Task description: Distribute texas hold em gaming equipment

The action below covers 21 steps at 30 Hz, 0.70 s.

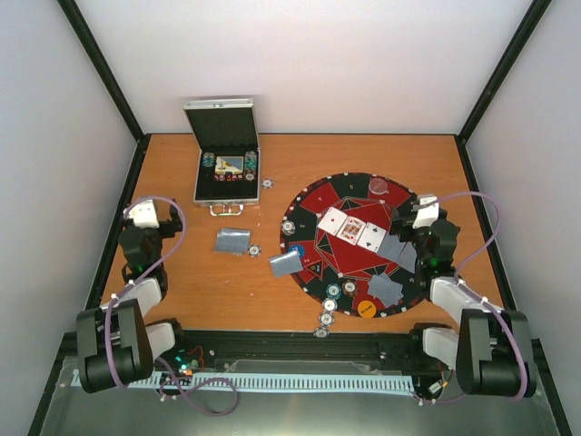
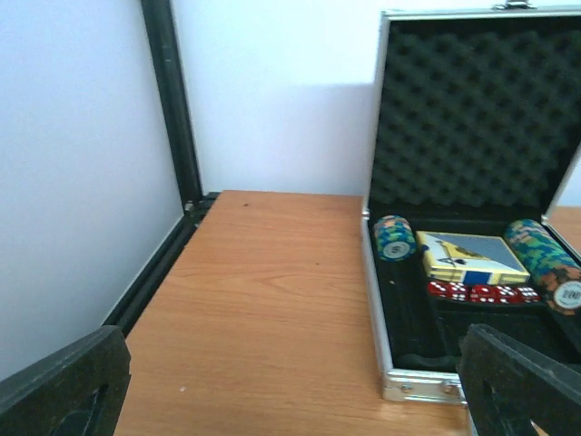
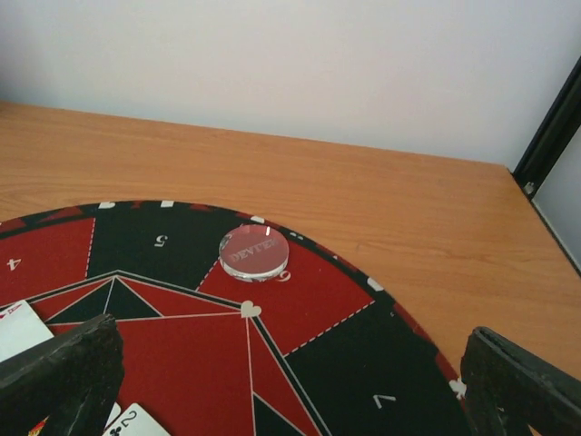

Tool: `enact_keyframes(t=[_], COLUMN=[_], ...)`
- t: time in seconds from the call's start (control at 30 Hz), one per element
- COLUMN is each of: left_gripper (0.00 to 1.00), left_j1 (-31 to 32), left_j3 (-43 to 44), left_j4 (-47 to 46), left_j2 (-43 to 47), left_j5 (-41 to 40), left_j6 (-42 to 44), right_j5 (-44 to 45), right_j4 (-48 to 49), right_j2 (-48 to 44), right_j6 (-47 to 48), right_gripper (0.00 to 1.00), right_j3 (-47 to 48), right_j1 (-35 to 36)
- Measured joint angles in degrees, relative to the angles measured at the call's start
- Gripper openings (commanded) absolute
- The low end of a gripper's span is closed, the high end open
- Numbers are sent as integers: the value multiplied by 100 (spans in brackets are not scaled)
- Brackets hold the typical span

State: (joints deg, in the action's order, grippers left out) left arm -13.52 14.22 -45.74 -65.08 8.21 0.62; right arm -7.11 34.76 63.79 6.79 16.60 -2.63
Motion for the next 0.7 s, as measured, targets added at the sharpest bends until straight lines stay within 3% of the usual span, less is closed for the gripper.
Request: enact_keyframes(t=[0.1,0.47,0.7], left_gripper=[100,100,100], left_j1=[-275,-326,-291], left_j3=[-286,-850,-719], left_j4=[-442,-1443,-1838], left_j2=[0,-251,-866], left_j5=[61,400,553], left_j6=[-219,-267,-337], right_j5=[-44,-293,-413], right_j4=[564,2367,2590], right_j2=[315,2124,2387], right_j6=[-96,-238,-214], right_gripper=[100,100,100], right_j3=[-212,-225,-153], right_j1=[0,4,7])
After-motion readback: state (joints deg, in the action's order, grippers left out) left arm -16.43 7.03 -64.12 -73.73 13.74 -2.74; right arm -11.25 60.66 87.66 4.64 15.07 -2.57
